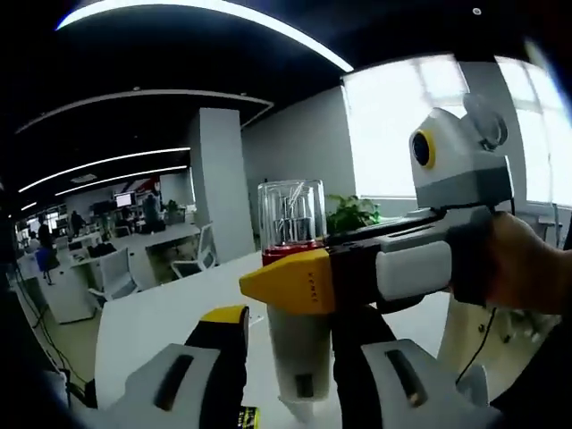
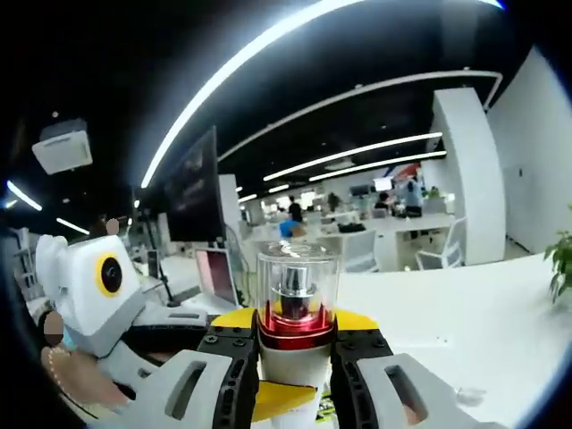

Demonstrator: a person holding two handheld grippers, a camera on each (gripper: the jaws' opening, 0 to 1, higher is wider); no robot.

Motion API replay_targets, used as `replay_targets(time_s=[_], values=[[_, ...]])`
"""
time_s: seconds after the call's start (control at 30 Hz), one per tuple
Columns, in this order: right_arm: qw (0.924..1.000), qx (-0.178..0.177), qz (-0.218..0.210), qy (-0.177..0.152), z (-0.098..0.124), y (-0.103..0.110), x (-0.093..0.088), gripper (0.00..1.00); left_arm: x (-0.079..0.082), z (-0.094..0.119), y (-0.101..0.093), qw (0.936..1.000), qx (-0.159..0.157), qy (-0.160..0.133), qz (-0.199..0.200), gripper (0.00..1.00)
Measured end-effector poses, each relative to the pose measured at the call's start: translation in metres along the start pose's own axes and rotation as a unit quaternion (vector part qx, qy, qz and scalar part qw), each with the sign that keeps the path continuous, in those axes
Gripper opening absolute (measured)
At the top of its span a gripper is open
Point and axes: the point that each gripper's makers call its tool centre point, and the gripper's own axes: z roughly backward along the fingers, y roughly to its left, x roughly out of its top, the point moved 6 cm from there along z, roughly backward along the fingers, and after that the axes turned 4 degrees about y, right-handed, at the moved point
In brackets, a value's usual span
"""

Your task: Arrange the skincare products in the storage area until every visible bottle or jar stands upright without overlapping.

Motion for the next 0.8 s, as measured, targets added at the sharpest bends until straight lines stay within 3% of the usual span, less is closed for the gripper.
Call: replay_targets(time_s=[0.1,0.17,0.23,0.33,0.53,0.6,0.63,0.8], values=[[0.9999,-0.002,0.015,0.002,0.0,0.002,0.0,0.22,0.001,-0.002,0.0,0.9995,0.003,-0.004,-0.03,0.3],[0.9998,-0.003,0.021,-0.001,0.0,0.002,0.001,0.22,-0.002,-0.001,0.0,0.9989,0.015,0.01,-0.043,0.38],[0.9997,-0.002,0.025,-0.002,0.001,0.004,0.004,0.22,-0.008,-0.004,-0.005,0.9989,0.004,0.017,-0.044,0.46],[0.9995,0.0,0.032,-0.007,0.001,0.007,0.007,0.22,-0.007,-0.004,-0.005,0.9995,0.003,0.001,-0.032,0.38],[0.9993,0.016,0.033,-0.005,-0.002,0.02,0.004,0.22,0.006,-0.005,0.003,0.9989,0.019,-0.024,-0.035,0.35],[0.9989,0.012,0.045,-0.005,-0.001,0.022,0.003,0.22,0.003,-0.006,0.003,0.999,0.023,-0.016,-0.036,0.33],[0.9987,0.012,0.049,0.001,-0.002,0.022,0.002,0.22,-0.001,-0.006,0.003,0.9995,0.018,-0.019,-0.017,0.32],[0.9996,0.019,0.017,0.012,-0.002,0.017,-0.011,0.22,-0.011,-0.009,0.003,0.9997,-0.007,0.003,0.022,0.3]])
